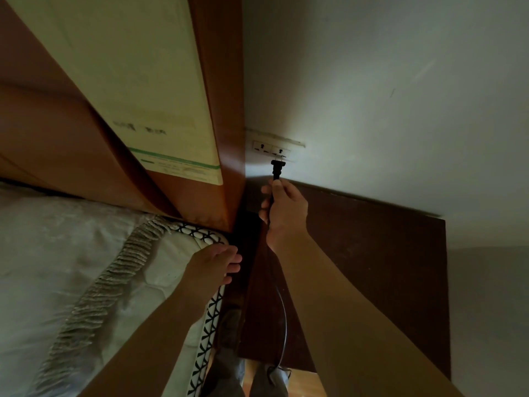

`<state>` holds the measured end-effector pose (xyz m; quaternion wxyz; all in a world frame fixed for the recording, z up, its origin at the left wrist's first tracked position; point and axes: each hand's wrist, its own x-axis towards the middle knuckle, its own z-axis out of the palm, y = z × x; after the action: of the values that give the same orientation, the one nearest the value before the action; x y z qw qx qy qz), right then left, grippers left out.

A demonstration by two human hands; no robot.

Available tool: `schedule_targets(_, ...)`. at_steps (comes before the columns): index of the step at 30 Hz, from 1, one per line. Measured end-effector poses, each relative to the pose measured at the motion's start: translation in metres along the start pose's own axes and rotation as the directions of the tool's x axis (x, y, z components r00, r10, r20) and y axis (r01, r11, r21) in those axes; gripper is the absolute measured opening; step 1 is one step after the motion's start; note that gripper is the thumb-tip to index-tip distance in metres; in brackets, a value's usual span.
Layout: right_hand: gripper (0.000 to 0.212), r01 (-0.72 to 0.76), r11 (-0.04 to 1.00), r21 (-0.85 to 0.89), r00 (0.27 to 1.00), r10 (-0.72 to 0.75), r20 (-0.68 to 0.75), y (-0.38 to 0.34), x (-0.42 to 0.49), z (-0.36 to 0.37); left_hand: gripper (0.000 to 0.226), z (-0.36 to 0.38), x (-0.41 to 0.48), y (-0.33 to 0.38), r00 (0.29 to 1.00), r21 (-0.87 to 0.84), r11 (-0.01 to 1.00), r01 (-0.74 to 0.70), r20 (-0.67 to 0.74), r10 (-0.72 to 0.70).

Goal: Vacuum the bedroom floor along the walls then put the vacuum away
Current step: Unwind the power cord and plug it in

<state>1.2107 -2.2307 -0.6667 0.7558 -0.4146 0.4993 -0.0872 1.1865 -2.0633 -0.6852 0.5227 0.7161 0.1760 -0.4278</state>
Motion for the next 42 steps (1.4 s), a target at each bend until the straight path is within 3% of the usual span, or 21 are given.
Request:
schedule_targets(14,0.019,0.064,0.994,-0.091,0.992,-0.053,0.116,-0.012,0.006,-0.001,0.018,-0.005,0.003,-0.001,1.0,-0.013,1.0,-0.023,0.011,0.023)
schedule_targets(17,0.02,0.079,0.99,-0.114,0.994,-0.069,0.09,-0.011,0.008,-0.002,0.01,-0.004,0.003,0.002,0.999,-0.032,0.999,-0.031,0.017,0.032)
schedule_targets(22,0.021,0.064,0.99,-0.124,0.995,-0.054,0.08,-0.011,0.009,-0.002,0.02,-0.003,0.001,0.007,0.999,-0.042,0.999,-0.032,0.026,0.033)
schedule_targets(36,0.018,0.097,0.976,-0.194,0.993,-0.083,0.078,-0.02,0.015,0.002,0.019,-0.007,-0.002,0.006,0.999,-0.05,0.998,-0.03,0.021,0.031)
schedule_targets(42,0.017,0.033,0.955,-0.294,0.993,0.002,0.12,-0.035,0.009,-0.005,0.012,-0.007,-0.014,0.008,0.999,-0.033,0.999,-0.028,0.021,0.028)
